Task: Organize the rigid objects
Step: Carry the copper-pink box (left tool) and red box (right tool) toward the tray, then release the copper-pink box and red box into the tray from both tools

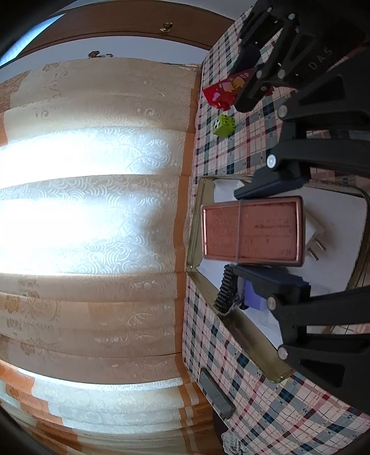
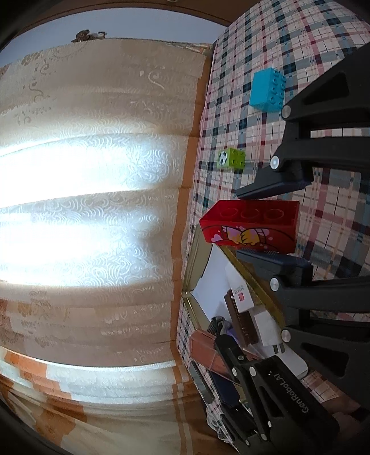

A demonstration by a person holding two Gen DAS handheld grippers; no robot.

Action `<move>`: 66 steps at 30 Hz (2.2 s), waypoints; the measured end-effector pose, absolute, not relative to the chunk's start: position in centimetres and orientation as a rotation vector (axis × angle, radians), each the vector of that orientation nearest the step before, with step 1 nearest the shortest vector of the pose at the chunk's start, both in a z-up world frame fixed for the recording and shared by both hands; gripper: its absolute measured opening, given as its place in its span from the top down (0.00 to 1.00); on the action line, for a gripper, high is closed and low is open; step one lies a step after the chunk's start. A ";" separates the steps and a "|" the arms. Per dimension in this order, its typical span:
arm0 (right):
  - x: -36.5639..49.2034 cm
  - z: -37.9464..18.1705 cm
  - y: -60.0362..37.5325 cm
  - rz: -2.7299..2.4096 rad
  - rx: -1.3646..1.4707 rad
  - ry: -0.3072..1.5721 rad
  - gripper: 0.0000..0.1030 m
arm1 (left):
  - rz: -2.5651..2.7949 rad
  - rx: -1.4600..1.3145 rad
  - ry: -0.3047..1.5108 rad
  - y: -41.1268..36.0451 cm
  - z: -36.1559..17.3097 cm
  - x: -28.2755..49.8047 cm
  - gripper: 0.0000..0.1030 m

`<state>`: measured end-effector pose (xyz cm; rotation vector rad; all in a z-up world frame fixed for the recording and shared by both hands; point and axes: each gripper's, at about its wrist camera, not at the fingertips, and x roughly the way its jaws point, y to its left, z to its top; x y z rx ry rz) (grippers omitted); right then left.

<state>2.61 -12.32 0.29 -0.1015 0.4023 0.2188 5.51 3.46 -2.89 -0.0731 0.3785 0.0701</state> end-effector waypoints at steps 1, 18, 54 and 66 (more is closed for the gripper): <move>2.7 0.3 -12.2 0.226 -0.102 0.407 0.63 | 0.072 -0.076 0.379 3.7 -2.9 5.4 0.56; 5.5 1.2 -7.3 0.366 -0.125 0.451 0.63 | 0.116 -0.053 0.430 8.2 -2.3 6.7 0.56; 13.1 -0.9 -3.1 0.465 -0.082 0.649 0.58 | 0.143 0.049 0.627 9.8 -3.8 12.7 0.55; 11.4 0.9 -7.2 0.409 0.010 0.560 0.29 | 0.185 0.020 0.528 10.3 -1.4 10.3 0.04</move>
